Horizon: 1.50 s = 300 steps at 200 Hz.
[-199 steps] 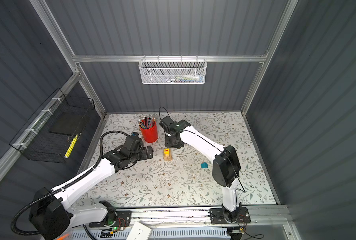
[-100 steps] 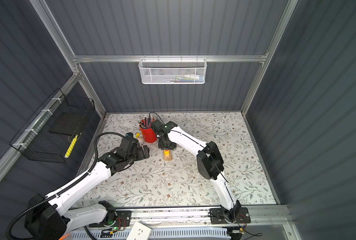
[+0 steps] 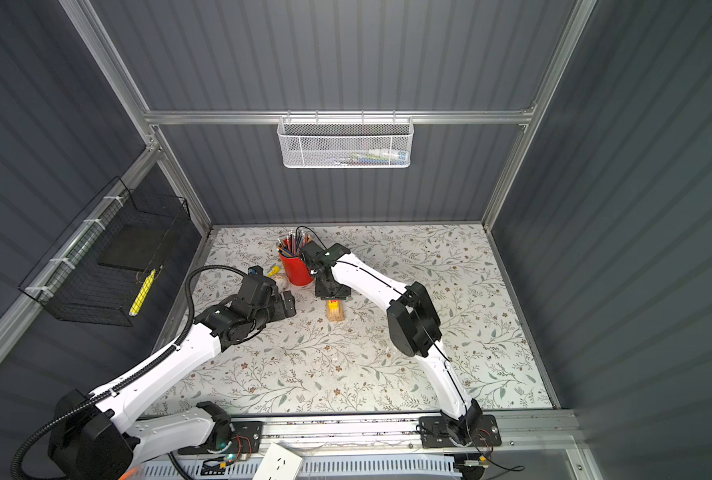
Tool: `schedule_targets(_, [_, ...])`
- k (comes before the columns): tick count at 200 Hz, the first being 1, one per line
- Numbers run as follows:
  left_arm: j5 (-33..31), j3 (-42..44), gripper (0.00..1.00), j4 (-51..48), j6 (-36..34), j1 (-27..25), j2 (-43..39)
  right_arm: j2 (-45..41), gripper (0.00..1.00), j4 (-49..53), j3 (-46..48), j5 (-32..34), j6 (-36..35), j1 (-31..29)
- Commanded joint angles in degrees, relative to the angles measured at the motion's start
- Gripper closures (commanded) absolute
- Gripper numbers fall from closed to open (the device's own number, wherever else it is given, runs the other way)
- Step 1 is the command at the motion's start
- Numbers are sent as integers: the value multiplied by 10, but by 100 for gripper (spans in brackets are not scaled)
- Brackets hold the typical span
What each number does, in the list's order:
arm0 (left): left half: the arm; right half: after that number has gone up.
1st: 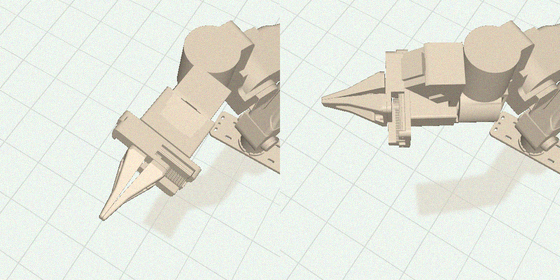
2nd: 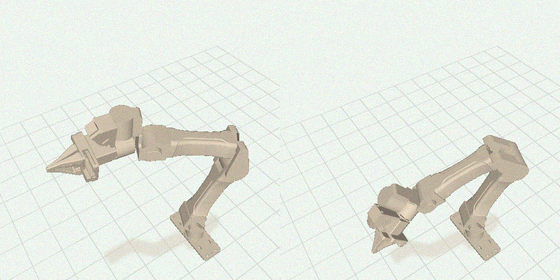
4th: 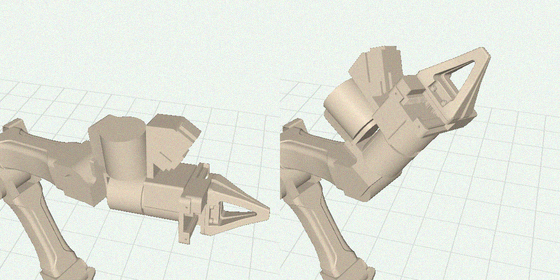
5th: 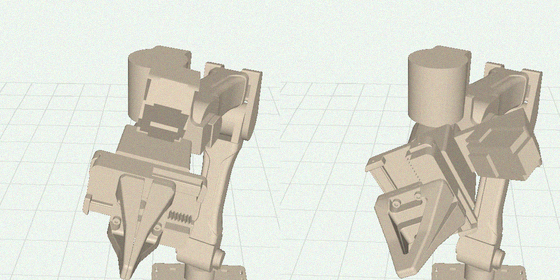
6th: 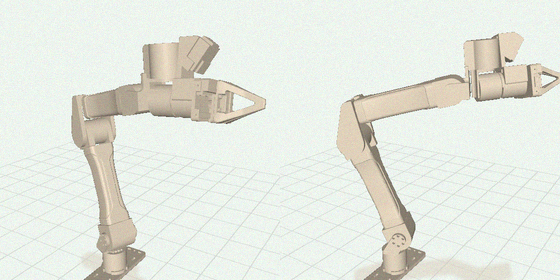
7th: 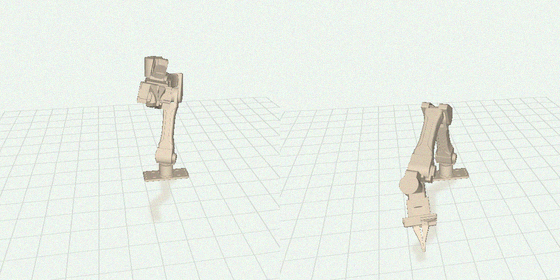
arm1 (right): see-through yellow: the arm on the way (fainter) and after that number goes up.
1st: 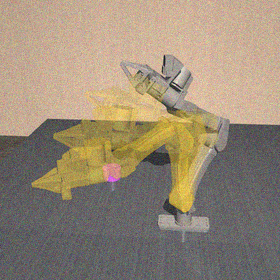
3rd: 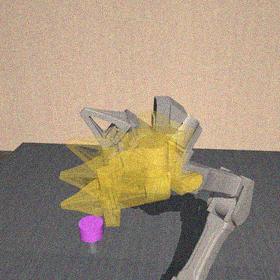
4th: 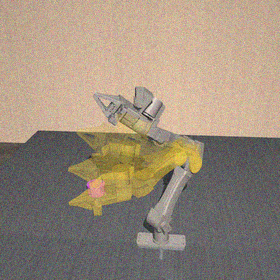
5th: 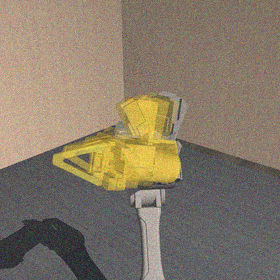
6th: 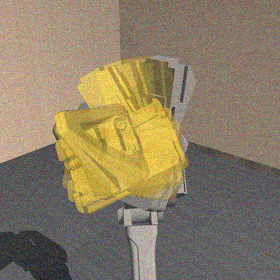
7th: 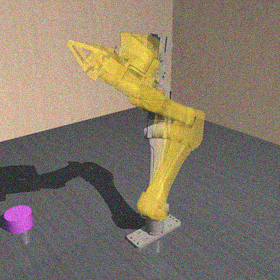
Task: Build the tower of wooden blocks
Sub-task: 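Carry the red cube with the right gripper over the block stack, then lower the red cube onto the yellow T cube with the right gripper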
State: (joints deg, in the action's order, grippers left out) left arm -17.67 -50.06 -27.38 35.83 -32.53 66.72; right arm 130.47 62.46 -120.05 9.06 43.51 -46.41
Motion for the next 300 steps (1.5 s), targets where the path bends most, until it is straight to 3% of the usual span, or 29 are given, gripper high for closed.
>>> schedule_targets(1, [-11, 6, 0, -15, 9, 5, -11, 14, 66, 14, -18, 11, 4, -4])
schedule_targets(118, [-12, 4, 0, -18, 8, 11, -10, 31, 63, 9, -22, 0, 3, -6])
schedule_targets(206, [-8, 3, 0, -19, 8, 15, -8, 26, 55, 12, -22, -1, 1, -8])
schedule_targets(300, [-6, 4, 0, -19, 8, 16, -9, 28, 60, 16, -20, -1, -11, -10])
